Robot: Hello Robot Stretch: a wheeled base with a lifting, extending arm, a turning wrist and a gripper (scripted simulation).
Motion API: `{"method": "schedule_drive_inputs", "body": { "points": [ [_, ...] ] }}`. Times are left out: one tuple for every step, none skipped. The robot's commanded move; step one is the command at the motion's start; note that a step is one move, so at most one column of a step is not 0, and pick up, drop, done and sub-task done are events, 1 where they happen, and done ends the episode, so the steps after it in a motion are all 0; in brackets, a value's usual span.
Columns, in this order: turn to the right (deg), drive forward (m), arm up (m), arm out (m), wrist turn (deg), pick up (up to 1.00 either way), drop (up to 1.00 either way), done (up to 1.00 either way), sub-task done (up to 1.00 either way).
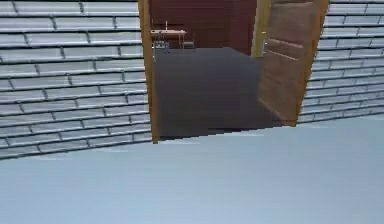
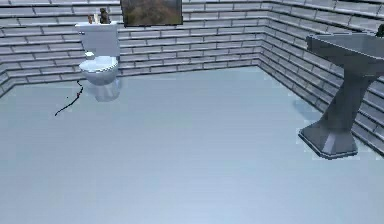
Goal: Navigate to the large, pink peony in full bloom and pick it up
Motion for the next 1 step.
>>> {"method": "schedule_drive_inputs", "body": {
  "points": [
    [0.0,1.00,0.00,0.00,0.0,0.00,0.00,0.00,0.00]
  ]
}}
